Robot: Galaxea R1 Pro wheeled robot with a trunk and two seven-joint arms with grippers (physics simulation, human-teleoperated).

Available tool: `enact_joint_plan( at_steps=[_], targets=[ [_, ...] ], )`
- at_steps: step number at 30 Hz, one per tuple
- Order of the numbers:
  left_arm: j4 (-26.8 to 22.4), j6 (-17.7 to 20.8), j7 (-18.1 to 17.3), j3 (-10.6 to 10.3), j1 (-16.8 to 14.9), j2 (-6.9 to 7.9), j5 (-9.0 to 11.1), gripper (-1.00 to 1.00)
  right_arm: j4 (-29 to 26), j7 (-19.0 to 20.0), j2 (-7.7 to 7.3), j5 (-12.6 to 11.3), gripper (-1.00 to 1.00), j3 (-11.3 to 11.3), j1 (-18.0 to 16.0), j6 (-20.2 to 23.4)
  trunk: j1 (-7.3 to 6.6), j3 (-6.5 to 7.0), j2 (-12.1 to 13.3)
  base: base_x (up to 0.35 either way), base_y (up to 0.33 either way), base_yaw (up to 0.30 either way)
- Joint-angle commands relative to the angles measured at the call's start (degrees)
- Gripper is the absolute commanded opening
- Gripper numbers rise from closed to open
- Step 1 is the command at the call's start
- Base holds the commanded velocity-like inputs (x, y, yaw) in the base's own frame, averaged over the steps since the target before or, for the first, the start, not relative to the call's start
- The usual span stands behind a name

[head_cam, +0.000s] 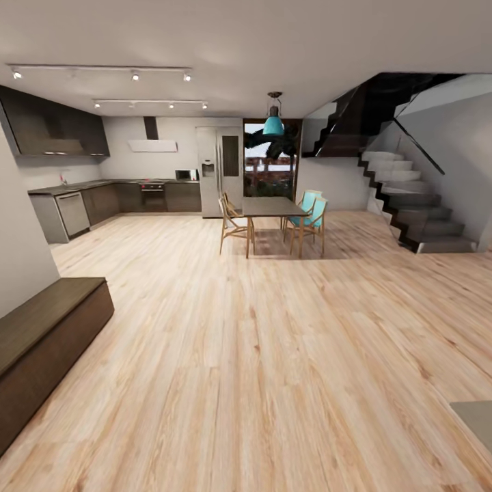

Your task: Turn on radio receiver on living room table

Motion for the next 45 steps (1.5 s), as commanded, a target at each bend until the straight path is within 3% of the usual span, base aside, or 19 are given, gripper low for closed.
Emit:
enact_joint_plan(
  at_steps=[1, 23, 45],
  targets=[
    [0.0, 0.0, 0.0, 0.0, 0.02, 0.01, 0.0, 1.0, 0.0, 0.0, 0.0, 0.0, 1.0, -0.02, -0.02, 0.0, 0.0, 0.0, 0.0, 0.323, 0.0, 0.0],
    [-0.01, 0.0, 0.0, 0.0, 0.01, 0.01, 0.02, 1.0, 0.0, 0.0, 0.0, 0.01, 1.0, -0.03, 0.0, -0.08, 0.0, 0.0, 0.0, 0.323, 0.0, -0.003],
    [-0.01, 0.0, 0.0, 0.0, 0.02, 0.04, -0.02, 1.0, 0.0, 0.0, 0.0, 0.03, 1.0, -0.12, 0.0, -0.12, 0.0, 0.0, 0.0, 0.323, 0.0, -0.238]
  ],
)
